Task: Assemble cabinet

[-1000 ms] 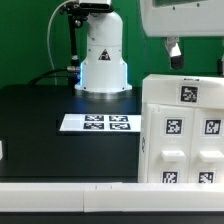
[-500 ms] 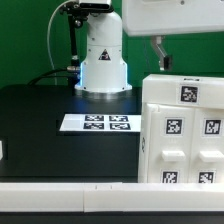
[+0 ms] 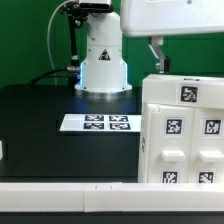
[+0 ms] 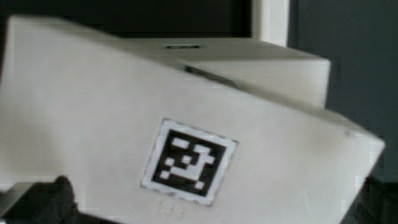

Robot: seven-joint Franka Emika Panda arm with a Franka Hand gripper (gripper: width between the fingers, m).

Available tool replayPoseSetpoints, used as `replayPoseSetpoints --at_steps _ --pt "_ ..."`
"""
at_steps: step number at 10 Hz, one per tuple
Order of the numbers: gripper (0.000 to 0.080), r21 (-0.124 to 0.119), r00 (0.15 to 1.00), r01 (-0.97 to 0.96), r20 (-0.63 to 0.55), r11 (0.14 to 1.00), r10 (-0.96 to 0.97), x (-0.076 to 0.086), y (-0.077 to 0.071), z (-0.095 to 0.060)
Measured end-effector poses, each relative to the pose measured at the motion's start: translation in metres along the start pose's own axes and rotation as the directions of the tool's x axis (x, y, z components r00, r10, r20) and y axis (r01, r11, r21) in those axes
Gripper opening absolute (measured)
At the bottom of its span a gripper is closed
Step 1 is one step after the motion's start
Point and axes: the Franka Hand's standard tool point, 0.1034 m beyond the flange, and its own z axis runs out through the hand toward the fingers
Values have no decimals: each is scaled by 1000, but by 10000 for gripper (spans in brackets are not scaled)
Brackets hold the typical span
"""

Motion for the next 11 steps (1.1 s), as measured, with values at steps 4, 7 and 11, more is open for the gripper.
replayPoseSetpoints --at_steps 4,7,11 --pt "797 -49 903 427 -23 903 -428 0 4 2" --pt "797 -83 668 742 26 665 -743 -1 6 5" --pt "797 -85 531 847 74 525 -844 -4 7 19"
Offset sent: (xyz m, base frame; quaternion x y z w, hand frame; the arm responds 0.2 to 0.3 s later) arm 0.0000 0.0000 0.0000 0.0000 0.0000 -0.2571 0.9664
